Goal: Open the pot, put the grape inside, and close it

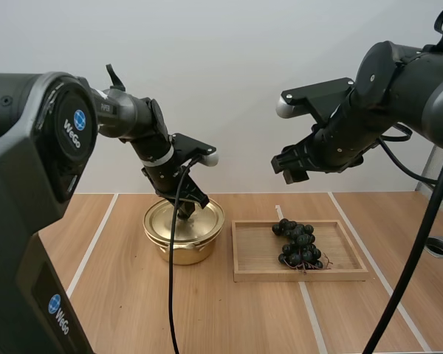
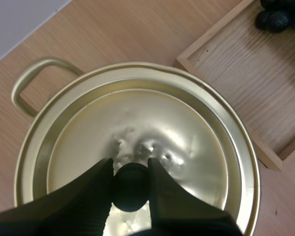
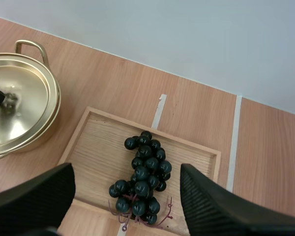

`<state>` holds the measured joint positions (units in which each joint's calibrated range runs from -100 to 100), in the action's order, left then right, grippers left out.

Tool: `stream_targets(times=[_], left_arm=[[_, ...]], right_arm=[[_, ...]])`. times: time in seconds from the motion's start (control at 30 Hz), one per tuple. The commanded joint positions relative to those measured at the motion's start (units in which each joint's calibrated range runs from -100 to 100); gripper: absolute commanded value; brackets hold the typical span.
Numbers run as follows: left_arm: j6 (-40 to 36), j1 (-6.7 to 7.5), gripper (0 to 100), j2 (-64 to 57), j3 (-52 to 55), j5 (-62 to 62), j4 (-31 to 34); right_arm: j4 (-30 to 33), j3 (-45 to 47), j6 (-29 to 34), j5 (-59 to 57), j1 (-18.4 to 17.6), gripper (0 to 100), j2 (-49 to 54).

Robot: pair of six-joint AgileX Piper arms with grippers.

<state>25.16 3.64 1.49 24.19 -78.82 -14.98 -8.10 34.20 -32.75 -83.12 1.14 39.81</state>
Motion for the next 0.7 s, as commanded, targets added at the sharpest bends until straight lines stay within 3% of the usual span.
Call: stream_targets(times=[0.0, 0.3, 0.67], left_arm=[[-1.34, 0.19, 0, -2.86, -3.75, -4.67, -0.62], [-1.53, 0.19, 0, -14.47, -8.50, -5.13, -0.33], [-1.53, 0.19, 0, -26.10, -11.47, -5.13, 0.05]], right_arm=[[1.46, -0.47, -0.38, -3.84, -0.06, 100, 0.05], [4.97, 5.18, 2.54, -6.58, -0.06, 100, -2.42], [5.47, 12.35, 3.34, 2.62, -0.06, 100, -8.33]])
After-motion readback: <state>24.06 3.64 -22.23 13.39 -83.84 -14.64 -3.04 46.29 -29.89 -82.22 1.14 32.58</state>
